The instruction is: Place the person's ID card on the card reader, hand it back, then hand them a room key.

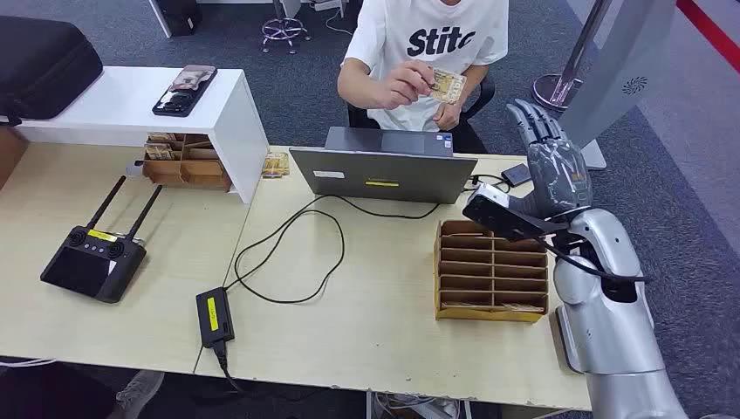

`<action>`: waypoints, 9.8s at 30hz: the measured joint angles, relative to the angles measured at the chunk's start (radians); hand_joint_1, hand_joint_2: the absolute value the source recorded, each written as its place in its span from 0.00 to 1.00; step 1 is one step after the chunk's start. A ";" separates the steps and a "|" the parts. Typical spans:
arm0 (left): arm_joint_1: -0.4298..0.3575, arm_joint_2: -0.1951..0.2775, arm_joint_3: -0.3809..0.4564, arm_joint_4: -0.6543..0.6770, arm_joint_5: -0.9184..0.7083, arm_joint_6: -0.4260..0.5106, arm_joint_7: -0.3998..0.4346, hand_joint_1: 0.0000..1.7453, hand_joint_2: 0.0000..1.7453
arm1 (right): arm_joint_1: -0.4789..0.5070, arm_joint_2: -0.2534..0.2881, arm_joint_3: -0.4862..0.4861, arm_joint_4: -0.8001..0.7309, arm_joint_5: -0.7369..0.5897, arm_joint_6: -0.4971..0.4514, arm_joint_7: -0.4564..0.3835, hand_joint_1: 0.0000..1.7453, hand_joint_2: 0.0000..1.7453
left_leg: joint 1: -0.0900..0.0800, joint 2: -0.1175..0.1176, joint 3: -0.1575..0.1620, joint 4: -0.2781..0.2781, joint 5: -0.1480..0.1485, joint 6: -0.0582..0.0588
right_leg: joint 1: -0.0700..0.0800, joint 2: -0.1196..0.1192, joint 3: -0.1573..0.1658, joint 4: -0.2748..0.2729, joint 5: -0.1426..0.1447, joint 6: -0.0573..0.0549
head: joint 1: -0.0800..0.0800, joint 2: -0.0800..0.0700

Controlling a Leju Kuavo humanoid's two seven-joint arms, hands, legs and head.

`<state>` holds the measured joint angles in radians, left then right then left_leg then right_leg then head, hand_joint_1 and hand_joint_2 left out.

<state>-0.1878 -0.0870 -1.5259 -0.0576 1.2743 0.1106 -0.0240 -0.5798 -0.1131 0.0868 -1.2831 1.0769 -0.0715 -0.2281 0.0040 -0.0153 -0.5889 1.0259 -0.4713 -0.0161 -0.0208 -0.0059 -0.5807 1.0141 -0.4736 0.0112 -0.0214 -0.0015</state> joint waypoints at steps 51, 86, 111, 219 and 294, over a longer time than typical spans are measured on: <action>-0.007 0.006 0.000 -0.006 -0.071 -0.009 0.007 0.00 1.00 | -0.326 0.039 -0.143 0.409 0.204 -0.033 0.089 1.00 1.00 | 0.000 0.001 0.000 0.000 0.000 0.000 | 0.000 0.000 -0.001 0.000 0.001 -0.001 | 0.000 0.000; -0.007 0.006 0.000 -0.006 -0.066 -0.009 0.009 0.00 1.00 | -0.288 0.053 -0.180 0.338 0.200 -0.048 0.069 1.00 1.00 | 0.000 0.001 0.000 0.000 0.000 0.000 | 0.000 0.000 -0.001 0.000 0.001 -0.001 | 0.000 0.000; 0.006 0.000 0.000 -0.006 0.082 0.019 0.007 0.00 1.00 | 0.298 0.067 -0.397 -0.239 -0.304 -0.002 -0.201 1.00 1.00 | 0.000 -0.001 -0.001 0.000 -0.003 0.002 | 0.000 -0.002 0.000 -0.001 -0.002 0.001 | 0.000 0.000; -0.001 0.001 0.000 -0.006 -0.025 -0.005 0.002 0.00 1.00 | -0.082 0.083 -0.347 0.015 -0.119 0.054 0.037 0.22 1.00 | -0.001 0.002 0.000 0.000 -0.002 0.002 | -0.001 0.002 0.001 0.000 -0.001 0.002 | 0.000 0.000; 0.006 -0.002 0.000 -0.006 0.077 0.018 0.008 0.00 1.00 | 0.350 0.128 -0.678 -0.142 -0.499 0.110 -0.181 1.00 1.00 | -0.001 0.000 0.000 0.000 -0.003 0.002 | -0.001 -0.001 0.001 -0.002 -0.002 0.003 | 0.000 0.000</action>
<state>-0.1821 -0.0894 -1.5263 -0.0633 1.3509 0.1284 -0.0156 -0.2294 0.0145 -0.5911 -1.4250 0.5777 0.0389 -0.4092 0.0029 -0.0149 -0.5891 1.0262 -0.4746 -0.0136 -0.0218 -0.0065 -0.5800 1.0126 -0.4758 0.0137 -0.0214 -0.0015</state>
